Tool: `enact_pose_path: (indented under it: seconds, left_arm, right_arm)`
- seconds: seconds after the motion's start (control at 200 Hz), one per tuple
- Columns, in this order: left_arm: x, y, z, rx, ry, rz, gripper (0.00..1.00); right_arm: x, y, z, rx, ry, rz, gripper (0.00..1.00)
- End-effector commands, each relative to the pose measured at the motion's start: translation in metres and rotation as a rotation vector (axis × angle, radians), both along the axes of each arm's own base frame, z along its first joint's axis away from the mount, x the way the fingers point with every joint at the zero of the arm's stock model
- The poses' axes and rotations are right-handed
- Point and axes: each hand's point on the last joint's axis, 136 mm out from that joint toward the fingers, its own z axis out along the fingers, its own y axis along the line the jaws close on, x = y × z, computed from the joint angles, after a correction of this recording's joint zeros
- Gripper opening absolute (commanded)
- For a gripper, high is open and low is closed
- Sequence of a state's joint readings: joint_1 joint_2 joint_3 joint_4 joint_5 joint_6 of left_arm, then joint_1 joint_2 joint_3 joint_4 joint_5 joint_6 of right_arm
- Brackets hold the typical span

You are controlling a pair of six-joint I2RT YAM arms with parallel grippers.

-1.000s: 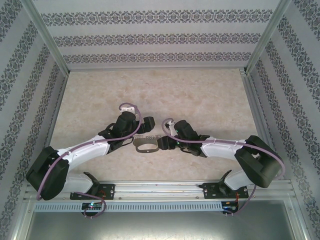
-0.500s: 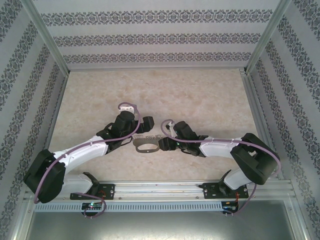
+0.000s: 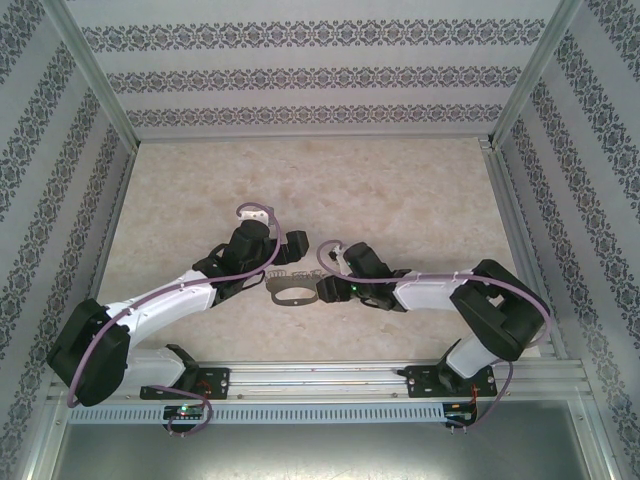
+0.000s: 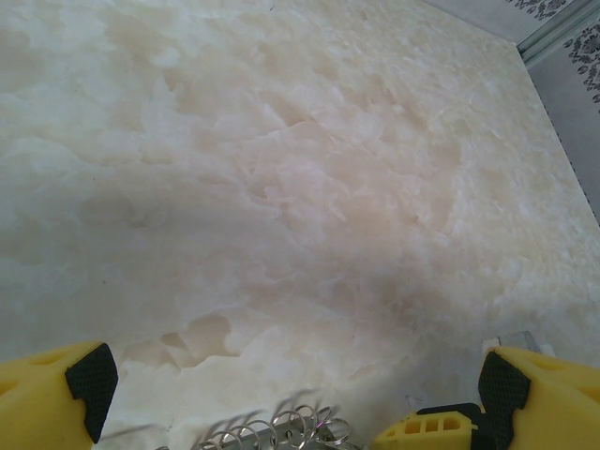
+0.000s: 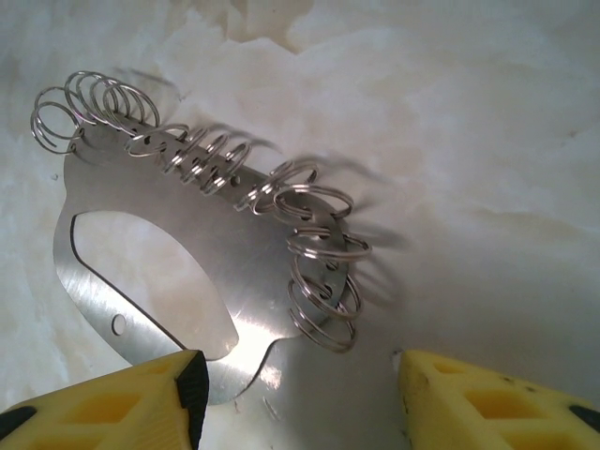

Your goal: Put the keys on the keyring

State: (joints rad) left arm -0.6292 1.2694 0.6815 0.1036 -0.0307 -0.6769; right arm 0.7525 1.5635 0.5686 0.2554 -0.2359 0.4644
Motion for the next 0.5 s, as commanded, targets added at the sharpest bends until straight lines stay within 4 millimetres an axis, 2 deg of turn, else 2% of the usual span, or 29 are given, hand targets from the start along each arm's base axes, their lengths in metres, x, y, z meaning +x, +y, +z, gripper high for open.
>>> enact_pose_path:
  seconds: [0.0,0.295,0.5]
  left_arm:
    - [0.000,-0.002,0.009,0.017,-0.020,-0.008,1.00]
    - [0.000,-0.002,0.010,0.014,-0.024,-0.008,1.00]
    - [-0.001,-0.001,0.011,0.010,-0.029,-0.008,1.00]
  right_arm:
    - [0.008,0.009,0.007,0.025,-0.014,0.017,0.55]
    - [0.007,0.021,0.015,0.065,0.001,0.041,0.49]
    - [0.006,0.015,0.015,0.053,-0.010,0.026,0.50]
